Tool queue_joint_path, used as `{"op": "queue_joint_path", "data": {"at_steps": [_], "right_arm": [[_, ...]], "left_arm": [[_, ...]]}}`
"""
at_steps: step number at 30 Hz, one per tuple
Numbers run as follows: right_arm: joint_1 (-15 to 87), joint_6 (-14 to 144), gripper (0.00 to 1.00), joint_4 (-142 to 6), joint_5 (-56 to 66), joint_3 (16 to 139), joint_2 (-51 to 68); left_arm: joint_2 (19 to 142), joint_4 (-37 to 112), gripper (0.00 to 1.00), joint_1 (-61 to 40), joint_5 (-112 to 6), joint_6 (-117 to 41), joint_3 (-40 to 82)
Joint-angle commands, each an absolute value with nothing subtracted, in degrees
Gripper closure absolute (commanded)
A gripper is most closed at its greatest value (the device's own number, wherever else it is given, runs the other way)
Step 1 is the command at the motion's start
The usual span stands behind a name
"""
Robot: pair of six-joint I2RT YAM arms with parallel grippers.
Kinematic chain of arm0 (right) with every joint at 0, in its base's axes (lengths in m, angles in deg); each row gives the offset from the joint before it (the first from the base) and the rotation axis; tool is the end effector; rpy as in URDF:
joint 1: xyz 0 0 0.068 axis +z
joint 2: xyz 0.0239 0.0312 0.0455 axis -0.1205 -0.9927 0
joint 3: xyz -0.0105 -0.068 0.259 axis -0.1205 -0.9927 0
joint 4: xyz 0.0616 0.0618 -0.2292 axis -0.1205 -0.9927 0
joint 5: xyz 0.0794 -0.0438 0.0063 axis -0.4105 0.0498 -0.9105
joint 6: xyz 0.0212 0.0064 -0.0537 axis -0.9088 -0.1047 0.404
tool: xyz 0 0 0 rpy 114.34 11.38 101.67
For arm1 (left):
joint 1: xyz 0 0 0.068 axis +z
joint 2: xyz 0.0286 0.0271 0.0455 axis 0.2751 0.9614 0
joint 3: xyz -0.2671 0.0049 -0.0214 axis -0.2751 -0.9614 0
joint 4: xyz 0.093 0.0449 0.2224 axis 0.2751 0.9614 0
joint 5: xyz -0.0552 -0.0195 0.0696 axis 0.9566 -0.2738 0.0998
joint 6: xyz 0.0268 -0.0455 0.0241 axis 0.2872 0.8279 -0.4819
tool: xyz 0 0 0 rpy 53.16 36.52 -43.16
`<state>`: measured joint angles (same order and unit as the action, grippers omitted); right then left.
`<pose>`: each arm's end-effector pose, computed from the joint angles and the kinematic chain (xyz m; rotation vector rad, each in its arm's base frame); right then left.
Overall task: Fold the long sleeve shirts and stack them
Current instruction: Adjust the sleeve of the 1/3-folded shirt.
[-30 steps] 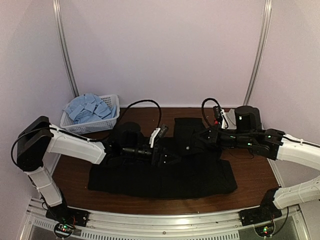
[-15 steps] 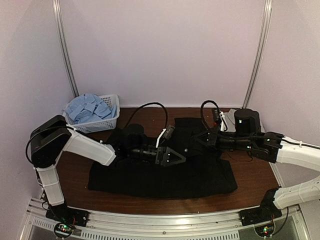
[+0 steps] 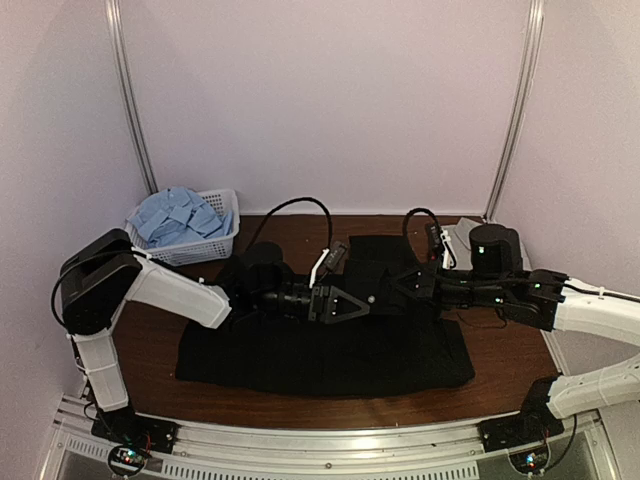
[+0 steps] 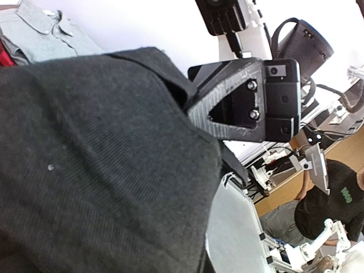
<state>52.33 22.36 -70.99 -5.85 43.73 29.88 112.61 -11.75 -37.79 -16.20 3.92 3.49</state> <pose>0.1519 0.1725 0.2816 -0.1563 2.2028 1.3333 0.2057 -0.3302 0.2114 0.7665 1.8871 -1.9407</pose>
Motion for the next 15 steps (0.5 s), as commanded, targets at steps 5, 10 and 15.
{"op": "queue_joint_path", "data": {"at_steps": [5,10,15], "right_arm": [[52.87,27.23,0.63,-77.95,-3.57,43.74,31.25],[53.15,30.59,0.31,-87.53,-2.10,44.93,33.31],[53.16,33.28,0.24,-92.10,1.22,46.46,35.03]], "left_arm": [[98.97,21.91,1.00,-35.93,-17.10,-10.26,3.79],[93.21,38.54,1.00,-35.93,-15.69,-13.01,0.13],[89.15,46.89,1.00,-35.97,-14.20,-14.87,-1.88]]}}
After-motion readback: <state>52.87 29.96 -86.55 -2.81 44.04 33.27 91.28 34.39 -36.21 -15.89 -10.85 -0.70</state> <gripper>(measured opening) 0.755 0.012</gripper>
